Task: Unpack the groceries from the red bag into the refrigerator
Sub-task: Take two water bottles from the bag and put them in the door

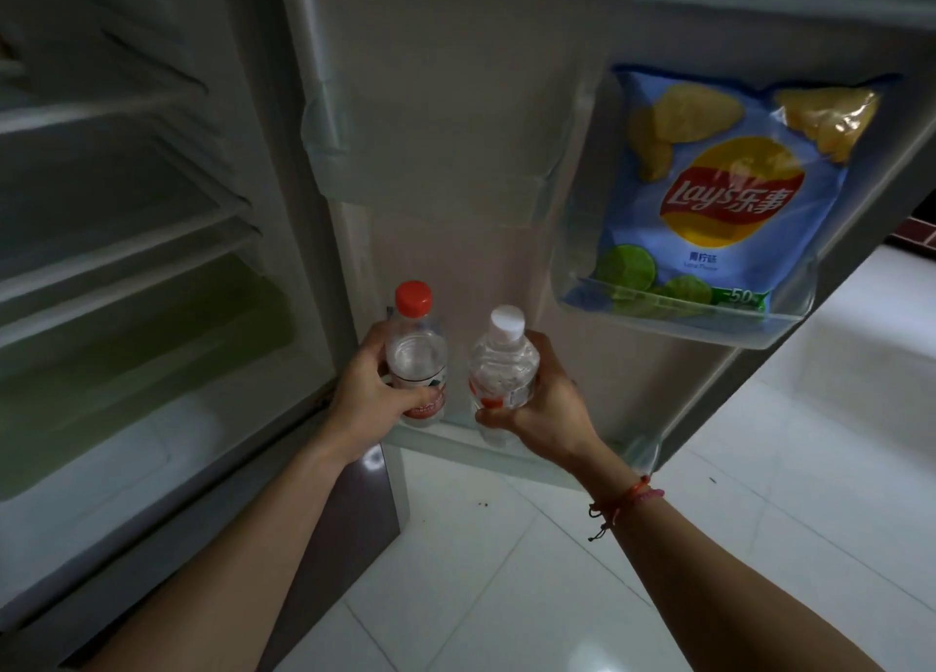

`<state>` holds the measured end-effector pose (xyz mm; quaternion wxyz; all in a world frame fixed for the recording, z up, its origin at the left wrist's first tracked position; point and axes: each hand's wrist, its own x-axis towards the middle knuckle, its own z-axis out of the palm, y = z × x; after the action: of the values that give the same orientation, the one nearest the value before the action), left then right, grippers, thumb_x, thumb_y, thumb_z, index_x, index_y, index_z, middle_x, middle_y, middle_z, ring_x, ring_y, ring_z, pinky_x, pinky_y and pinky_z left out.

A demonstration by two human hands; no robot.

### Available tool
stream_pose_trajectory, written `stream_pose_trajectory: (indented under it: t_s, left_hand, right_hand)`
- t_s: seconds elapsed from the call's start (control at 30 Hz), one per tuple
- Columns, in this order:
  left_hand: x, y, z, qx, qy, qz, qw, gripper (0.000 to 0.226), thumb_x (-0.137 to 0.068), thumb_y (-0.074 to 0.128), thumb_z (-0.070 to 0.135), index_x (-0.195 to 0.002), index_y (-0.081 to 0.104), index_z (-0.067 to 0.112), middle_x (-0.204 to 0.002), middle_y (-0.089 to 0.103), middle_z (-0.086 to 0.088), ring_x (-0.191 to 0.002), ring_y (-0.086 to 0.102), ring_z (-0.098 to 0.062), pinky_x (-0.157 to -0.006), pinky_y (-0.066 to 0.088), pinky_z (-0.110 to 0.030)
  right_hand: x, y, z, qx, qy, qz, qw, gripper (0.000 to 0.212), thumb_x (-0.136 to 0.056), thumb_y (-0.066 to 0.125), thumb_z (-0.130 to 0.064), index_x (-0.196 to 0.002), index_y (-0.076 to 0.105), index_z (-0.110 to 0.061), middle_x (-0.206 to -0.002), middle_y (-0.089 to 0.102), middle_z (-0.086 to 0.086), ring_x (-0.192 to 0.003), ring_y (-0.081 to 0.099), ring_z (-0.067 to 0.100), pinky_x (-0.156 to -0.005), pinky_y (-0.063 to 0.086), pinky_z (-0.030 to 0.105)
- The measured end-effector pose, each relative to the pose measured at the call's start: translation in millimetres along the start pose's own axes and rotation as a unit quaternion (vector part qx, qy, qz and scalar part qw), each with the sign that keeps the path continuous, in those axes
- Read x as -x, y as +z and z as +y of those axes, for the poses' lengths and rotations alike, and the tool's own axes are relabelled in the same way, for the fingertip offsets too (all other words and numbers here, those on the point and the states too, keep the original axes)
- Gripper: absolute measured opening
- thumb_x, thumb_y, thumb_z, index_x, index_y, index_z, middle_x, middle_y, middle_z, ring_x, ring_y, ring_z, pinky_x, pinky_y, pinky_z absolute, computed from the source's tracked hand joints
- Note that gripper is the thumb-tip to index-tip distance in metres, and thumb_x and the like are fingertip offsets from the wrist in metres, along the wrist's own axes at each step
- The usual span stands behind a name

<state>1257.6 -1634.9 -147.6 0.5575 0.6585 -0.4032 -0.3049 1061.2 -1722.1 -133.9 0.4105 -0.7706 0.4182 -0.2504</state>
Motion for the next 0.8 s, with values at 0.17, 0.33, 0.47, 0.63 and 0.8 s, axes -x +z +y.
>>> stream_pose_trajectory:
  t_s: [0.17,0.33,0.47,0.63,0.8]
  left_hand:
    - [-4.7,23.8,-19.0,-0.014,-0.015,-0.024,1.000,0.084,-0.061,0.089,-0.003,-0.129,0.053,0.030,-0.117,0.067,0.007,-0.109,0.063,-0.011,-0.091,0.051,-0.027]
    - [-7.7,57.1,-26.0,-0.026,-0.010,-0.044,0.999,0.080,-0.059,0.091,0.000,-0.113,0.053,0.045,-0.110,0.067,0.016,-0.105,0.064,-0.006,-0.090,0.051,-0.028]
    - [-10.0,84.0,-27.0,-0.024,-0.001,-0.075,0.997,0.077,-0.060,0.089,-0.003,-0.108,0.053,0.045,-0.107,0.068,0.013,-0.102,0.066,-0.008,-0.085,0.053,-0.027]
    - [-11.5,113.9,-27.5,-0.015,-0.009,-0.112,0.994,0.079,-0.059,0.091,0.004,-0.120,0.053,0.037,-0.110,0.069,0.012,-0.104,0.066,-0.010,-0.087,0.054,-0.029]
    - [-12.9,135.9,-28.9,-0.013,-0.014,-0.129,0.991,0.078,-0.059,0.089,0.004,-0.120,0.053,0.037,-0.109,0.069,0.014,-0.103,0.066,-0.007,-0.089,0.055,-0.031]
  right_hand:
    - [5.0,-7.1,25.5,0.009,0.025,0.020,0.999,0.089,-0.063,0.093,-0.017,-0.134,0.042,-0.031,-0.114,0.068,-0.008,-0.103,0.068,0.021,-0.089,0.055,0.031]
    - [13.4,-26.7,46.7,0.006,0.055,0.070,0.996,0.087,-0.061,0.093,-0.015,-0.133,0.046,-0.031,-0.110,0.068,-0.010,-0.100,0.067,0.020,-0.089,0.054,0.032]
    - [20.6,-43.4,65.1,-0.003,0.086,0.102,0.991,0.084,-0.060,0.093,-0.014,-0.129,0.051,-0.035,-0.108,0.069,-0.013,-0.100,0.067,0.016,-0.091,0.053,0.031]
    - [26.5,-58.8,86.1,-0.008,0.113,0.134,0.985,0.081,-0.056,0.094,-0.015,-0.125,0.054,-0.032,-0.109,0.070,-0.011,-0.102,0.068,0.018,-0.092,0.056,0.037]
    - [28.3,-66.8,95.8,-0.011,0.123,0.137,0.983,0.082,-0.058,0.095,-0.014,-0.127,0.053,-0.026,-0.112,0.070,-0.006,-0.101,0.067,0.018,-0.088,0.053,0.029]
